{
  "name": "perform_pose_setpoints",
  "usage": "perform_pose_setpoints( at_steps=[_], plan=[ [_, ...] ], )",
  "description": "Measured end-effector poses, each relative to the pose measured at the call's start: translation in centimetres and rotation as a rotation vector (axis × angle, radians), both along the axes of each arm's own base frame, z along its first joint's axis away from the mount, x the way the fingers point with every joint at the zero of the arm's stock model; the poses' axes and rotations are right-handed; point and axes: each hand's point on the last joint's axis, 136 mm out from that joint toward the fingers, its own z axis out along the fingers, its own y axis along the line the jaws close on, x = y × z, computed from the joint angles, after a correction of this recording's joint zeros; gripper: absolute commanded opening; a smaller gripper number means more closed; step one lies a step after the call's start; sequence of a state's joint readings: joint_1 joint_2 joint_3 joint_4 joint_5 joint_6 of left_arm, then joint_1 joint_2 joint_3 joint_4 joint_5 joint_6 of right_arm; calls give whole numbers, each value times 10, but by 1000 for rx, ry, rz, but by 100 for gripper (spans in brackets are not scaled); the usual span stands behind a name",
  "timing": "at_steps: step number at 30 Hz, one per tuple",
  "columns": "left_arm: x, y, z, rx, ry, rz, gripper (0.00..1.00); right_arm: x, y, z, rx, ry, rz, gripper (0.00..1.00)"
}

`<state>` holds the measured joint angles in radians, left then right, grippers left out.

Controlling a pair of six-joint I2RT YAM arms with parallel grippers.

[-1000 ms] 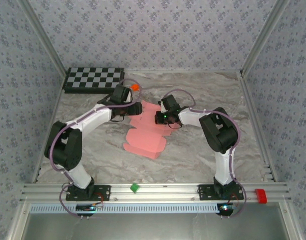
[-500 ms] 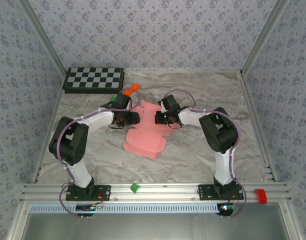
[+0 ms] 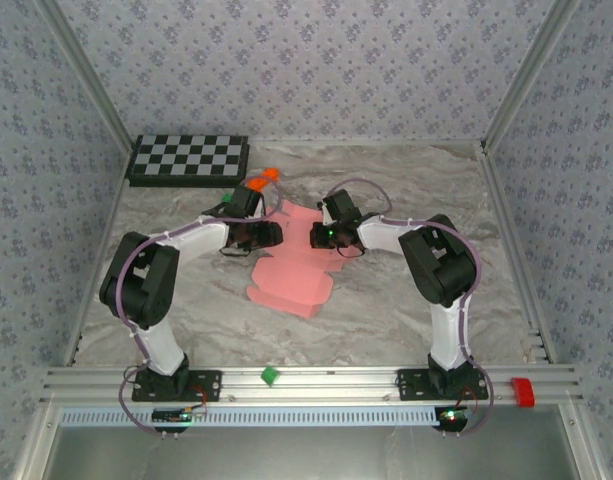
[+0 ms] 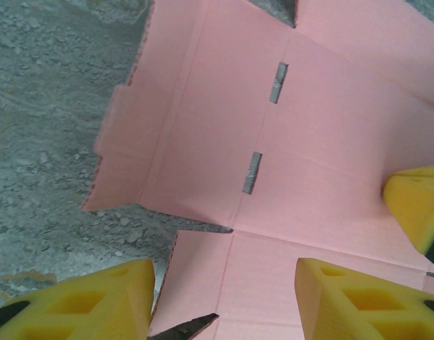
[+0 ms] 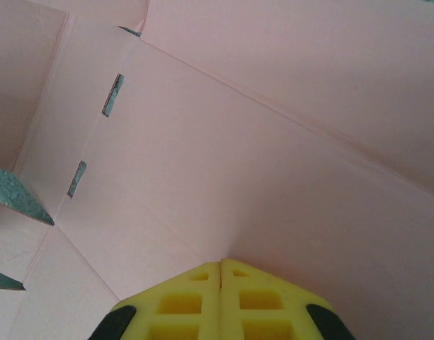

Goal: Fold the paper box

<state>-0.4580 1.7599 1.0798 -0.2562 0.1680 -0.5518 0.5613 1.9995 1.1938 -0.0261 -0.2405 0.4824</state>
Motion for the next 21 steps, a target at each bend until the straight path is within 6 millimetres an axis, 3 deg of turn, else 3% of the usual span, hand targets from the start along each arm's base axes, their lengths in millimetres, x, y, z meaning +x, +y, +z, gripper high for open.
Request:
perform_pose_setpoints(
  at_steps=[21],
  plan=[
    [-13,-22,-3,-78,-1,-74,55,0,0,0,3,4,-6,1]
  ],
)
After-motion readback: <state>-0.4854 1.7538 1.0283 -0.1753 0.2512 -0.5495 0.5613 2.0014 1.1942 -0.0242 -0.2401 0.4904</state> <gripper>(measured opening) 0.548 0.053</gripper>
